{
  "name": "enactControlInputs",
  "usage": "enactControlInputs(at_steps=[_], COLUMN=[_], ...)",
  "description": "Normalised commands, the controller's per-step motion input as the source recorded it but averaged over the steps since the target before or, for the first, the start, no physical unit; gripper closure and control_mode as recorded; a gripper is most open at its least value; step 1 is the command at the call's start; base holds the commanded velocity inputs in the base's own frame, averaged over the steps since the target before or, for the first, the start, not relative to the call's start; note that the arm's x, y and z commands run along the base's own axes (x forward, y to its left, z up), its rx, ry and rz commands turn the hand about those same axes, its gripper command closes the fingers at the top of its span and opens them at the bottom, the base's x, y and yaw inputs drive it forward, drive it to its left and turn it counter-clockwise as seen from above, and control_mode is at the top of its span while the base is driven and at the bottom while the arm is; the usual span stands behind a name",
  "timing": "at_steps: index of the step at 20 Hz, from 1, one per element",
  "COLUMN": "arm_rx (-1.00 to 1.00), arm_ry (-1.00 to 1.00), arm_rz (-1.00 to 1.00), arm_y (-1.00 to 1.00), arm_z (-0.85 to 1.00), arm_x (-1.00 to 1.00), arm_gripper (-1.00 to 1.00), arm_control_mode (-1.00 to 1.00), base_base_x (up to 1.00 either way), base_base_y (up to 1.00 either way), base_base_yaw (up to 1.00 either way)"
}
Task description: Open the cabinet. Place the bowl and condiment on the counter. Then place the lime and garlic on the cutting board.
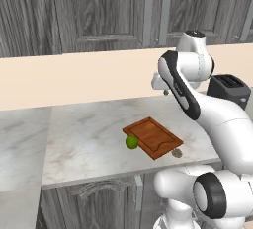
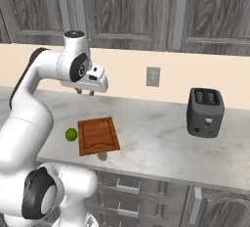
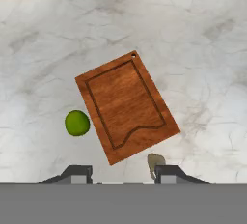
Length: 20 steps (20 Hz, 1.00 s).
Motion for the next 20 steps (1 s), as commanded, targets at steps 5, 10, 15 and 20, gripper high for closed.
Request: enactControlInputs(at_steps=[5,10,15,20], arm_rx=[0.00,0.00,0.00,0.00], arm_ry=[-0.14,-0.21,-0.02,-0.08], arm_rz=[0.00,0.00,0.00,0.00], arm_y=[0.00,0.05,0.31,0.28], arm_z=[0.08,0.33,0.52,0.68], arm_x=[-0.16,-0.25,-0.21,-0.12], arm_gripper=[-1.00,-1.00,-1.00,-1.00], arm_control_mode=[-1.00,-1.00,-1.00,-1.00], base_base_x=[0.00,0.00,0.00,0.00], base_base_y=[0.00,0.00,0.00,0.00], base_base_yaw=[0.00,0.00,0.00,0.00])
